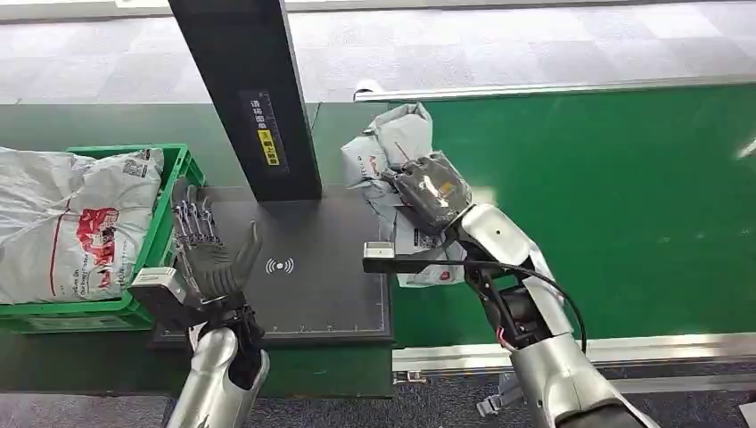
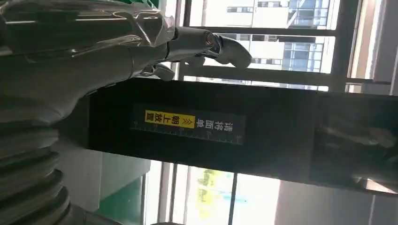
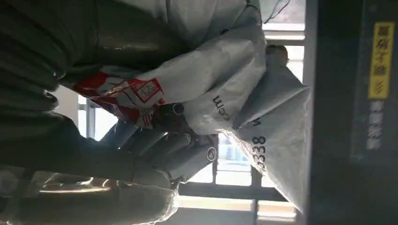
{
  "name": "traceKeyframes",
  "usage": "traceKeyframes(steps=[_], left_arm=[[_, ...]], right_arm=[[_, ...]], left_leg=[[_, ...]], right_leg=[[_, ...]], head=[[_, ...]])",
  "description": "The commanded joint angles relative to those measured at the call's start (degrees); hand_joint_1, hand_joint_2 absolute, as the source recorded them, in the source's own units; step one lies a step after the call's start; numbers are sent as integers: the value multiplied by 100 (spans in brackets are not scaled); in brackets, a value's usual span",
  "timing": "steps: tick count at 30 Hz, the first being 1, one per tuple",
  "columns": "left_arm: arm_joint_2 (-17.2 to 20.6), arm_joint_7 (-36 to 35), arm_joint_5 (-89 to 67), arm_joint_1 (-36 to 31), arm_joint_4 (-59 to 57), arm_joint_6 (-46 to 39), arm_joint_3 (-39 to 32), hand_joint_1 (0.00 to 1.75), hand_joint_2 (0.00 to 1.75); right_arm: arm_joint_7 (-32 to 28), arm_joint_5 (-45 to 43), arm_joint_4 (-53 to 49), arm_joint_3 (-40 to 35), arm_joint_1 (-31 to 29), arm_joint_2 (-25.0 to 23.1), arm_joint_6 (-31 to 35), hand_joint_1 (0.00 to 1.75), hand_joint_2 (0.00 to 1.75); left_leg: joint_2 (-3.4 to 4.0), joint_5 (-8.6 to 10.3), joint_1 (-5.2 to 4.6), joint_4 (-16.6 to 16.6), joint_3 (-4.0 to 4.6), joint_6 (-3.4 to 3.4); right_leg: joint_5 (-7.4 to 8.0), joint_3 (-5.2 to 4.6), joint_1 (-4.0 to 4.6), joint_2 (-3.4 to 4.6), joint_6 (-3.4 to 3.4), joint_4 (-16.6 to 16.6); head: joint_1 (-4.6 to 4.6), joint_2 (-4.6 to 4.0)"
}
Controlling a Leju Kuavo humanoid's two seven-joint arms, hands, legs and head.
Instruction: Moved the parcel from conveyor to table for the left to box.
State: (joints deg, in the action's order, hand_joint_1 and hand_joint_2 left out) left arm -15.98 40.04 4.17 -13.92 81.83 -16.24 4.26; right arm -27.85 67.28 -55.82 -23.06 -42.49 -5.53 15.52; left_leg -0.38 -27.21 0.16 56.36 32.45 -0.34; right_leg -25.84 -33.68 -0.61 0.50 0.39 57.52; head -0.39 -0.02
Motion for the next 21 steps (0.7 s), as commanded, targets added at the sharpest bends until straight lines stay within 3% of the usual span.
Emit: traceKeyframes(steps=[1, 8, 12, 18, 21], left_arm=[[126, -4, 154, -241, -277, -66, -30, 0, 175], [113, -4, 235, -171, -198, -115, 42, 0, 175], [118, -4, 266, -209, -262, -77, 89, 0, 175], [120, -4, 274, -227, -284, -70, 90, 0, 175], [132, -4, 296, -251, -310, -51, 96, 0, 175]], right_arm=[[-314, 602, 2574, -2259, -1468, -400, -307, 175, 175], [-763, 257, 2497, -3315, -1481, -690, -566, 175, 175], [-1001, -543, 2158, -3778, -1374, -593, -689, 175, 175], [-961, -885, 2153, -4078, -1397, -545, -607, 175, 175], [-1029, -1123, 2086, -4449, -1329, -532, -183, 175, 175]], left_leg=[[43, -12, -5, -1, -17, -4], [26, -9, -1, -6, -14, -6], [16, -5, -2, 0, -3, -3], [12, -4, -2, -5, -6, -4], [3, -3, -2, -4, -6, -4]], right_leg=[[-1, 1, -4, 36, -4, 4], [-4, 4, 0, 18, -6, 1], [-3, -3, -1, 8, -3, 5], [-3, 3, -1, 4, -4, -1], [-6, 2, -1, -5, -4, 1]], head=[[0, 0], [-2, 0], [0, 0], [0, 0], [0, 0]])
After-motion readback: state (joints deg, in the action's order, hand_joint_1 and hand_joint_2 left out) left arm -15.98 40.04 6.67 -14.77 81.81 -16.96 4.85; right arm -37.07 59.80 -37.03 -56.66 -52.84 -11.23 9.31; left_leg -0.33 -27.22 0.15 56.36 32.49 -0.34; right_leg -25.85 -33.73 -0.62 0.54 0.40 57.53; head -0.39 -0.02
